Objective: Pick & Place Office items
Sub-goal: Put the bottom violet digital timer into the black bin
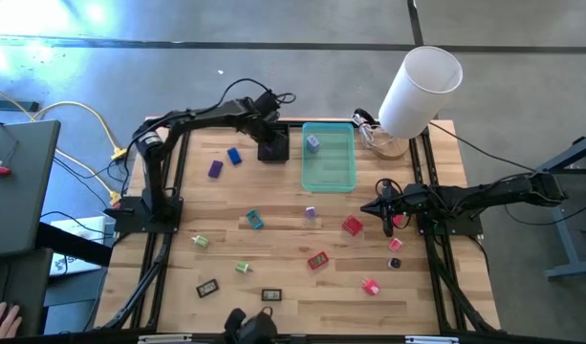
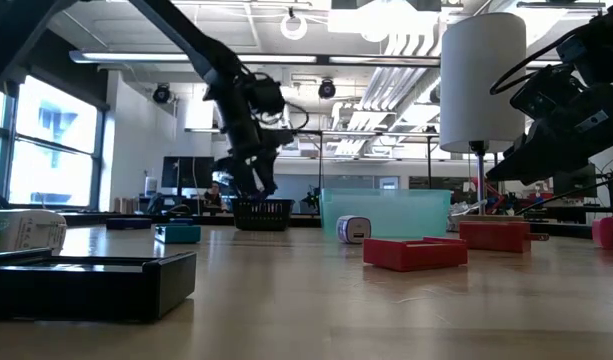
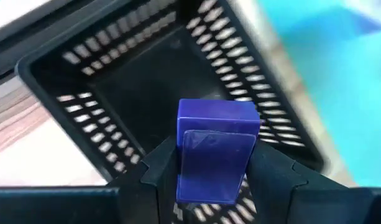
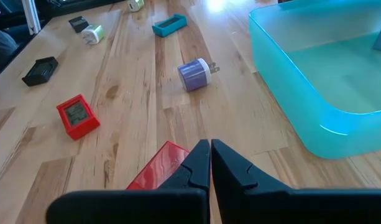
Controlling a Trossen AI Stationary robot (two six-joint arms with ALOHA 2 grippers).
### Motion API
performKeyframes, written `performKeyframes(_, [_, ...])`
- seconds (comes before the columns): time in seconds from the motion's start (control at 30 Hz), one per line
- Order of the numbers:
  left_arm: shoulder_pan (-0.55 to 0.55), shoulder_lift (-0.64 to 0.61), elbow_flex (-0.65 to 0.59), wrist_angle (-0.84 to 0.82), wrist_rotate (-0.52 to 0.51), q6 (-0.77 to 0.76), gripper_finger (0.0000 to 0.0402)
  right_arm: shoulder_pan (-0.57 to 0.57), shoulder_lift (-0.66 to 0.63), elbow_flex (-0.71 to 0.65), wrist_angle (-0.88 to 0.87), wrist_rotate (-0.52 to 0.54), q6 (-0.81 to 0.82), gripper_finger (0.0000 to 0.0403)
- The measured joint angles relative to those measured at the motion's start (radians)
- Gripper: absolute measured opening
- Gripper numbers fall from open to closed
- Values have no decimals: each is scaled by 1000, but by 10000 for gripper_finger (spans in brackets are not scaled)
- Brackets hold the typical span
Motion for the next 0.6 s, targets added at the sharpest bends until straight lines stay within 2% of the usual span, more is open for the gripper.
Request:
performKeyframes(0.33, [4, 55, 1, 29, 18, -11, 144, 0, 0, 0, 0, 44, 0, 2])
performKeyframes(0.5, [4, 55, 1, 31, 17, -11, 190, 0, 0, 0, 0, 45, 0, 2])
performKeyframes(0.6, [4, 55, 1, 39, 17, -11, 203, 0, 0, 0, 0, 45, 0, 2])
